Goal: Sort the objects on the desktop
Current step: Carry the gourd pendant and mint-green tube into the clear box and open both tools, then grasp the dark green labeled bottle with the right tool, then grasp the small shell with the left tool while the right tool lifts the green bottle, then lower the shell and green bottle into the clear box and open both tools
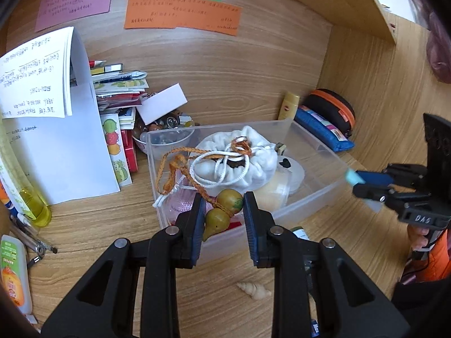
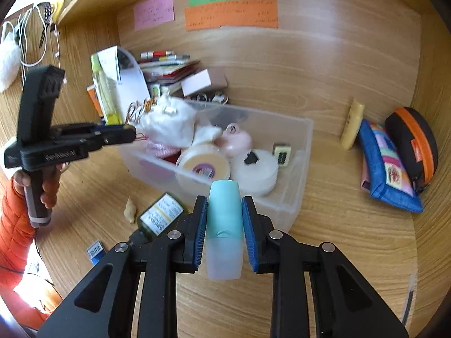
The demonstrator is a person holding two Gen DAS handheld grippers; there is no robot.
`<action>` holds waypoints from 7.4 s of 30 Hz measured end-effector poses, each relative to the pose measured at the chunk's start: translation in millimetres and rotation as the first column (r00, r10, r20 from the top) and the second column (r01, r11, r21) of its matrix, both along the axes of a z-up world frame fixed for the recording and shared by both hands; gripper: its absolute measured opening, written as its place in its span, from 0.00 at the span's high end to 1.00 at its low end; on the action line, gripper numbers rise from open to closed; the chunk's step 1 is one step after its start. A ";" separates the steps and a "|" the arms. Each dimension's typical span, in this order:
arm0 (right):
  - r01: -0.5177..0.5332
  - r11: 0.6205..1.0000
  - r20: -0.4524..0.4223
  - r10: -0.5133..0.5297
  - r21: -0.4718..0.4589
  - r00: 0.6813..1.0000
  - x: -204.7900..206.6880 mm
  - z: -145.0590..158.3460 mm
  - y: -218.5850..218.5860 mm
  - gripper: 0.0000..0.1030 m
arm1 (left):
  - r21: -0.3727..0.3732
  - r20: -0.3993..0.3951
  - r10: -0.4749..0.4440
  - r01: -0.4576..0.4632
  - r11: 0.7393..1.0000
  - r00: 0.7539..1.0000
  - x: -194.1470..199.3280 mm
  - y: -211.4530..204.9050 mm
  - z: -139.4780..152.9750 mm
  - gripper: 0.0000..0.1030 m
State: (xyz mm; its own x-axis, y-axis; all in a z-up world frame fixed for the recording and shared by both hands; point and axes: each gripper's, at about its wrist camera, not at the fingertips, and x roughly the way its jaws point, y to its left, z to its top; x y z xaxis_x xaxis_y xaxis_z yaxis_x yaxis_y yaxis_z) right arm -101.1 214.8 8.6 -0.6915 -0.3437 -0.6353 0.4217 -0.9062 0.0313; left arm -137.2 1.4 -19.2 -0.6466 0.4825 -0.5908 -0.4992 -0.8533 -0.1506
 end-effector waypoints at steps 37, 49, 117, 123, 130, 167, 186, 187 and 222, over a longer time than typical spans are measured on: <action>0.044 0.992 -0.019 -0.042 0.115 0.999 -66.5 -19.2 -17.4 0.74 | -0.081 -0.113 -0.014 0.005 0.997 0.993 14.1 12.0 -9.9 0.47; 0.052 0.993 -0.093 -0.042 0.105 0.995 -39.2 3.7 -18.5 0.25 | -0.106 -0.179 0.018 -0.037 0.994 0.984 35.3 15.0 -3.2 0.22; -0.272 0.955 0.076 0.265 0.116 0.961 -5.1 -49.8 -87.6 0.57 | -0.292 0.083 -0.038 0.060 0.954 0.996 49.3 25.4 -58.1 0.02; -0.222 0.975 0.064 0.220 0.022 0.973 -4.0 -39.4 -52.6 0.58 | -0.328 0.035 -0.069 0.077 0.941 0.997 49.7 40.9 -56.0 0.12; -0.204 0.978 0.060 0.205 -0.034 0.977 -5.5 -37.2 -40.5 0.58 | -0.324 0.088 -0.064 0.089 0.942 0.994 37.7 50.5 -61.7 0.40; -0.188 0.980 0.059 0.192 -0.068 0.980 0.4 -29.9 -28.6 0.58 | -0.221 0.160 0.014 0.021 0.975 0.987 56.0 19.5 -65.4 0.80; -0.179 0.975 0.034 0.185 -0.129 0.982 2.7 -16.9 -21.0 0.58 | -0.091 0.025 0.053 -0.051 0.995 0.998 69.4 4.0 -27.0 0.83; -0.179 0.974 0.031 0.185 -0.136 0.982 3.5 -15.7 -20.0 0.58 | -0.082 0.014 0.047 -0.046 0.996 0.999 69.8 4.7 -22.0 0.83; 0.050 0.999 0.011 -0.049 -0.005 0.999 -73.7 11.6 16.4 0.58 | -0.030 -0.018 -0.121 0.120 0.992 0.992 -28.6 92.9 16.7 0.83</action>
State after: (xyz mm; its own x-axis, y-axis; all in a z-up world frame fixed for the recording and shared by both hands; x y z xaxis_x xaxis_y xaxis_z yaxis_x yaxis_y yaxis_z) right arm -174.7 231.3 20.2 -0.7011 -0.3126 -0.6409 0.3759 -0.9258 0.0403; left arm -165.7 94.2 -2.5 -0.5966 0.5408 -0.5930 -0.6016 -0.7904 -0.1156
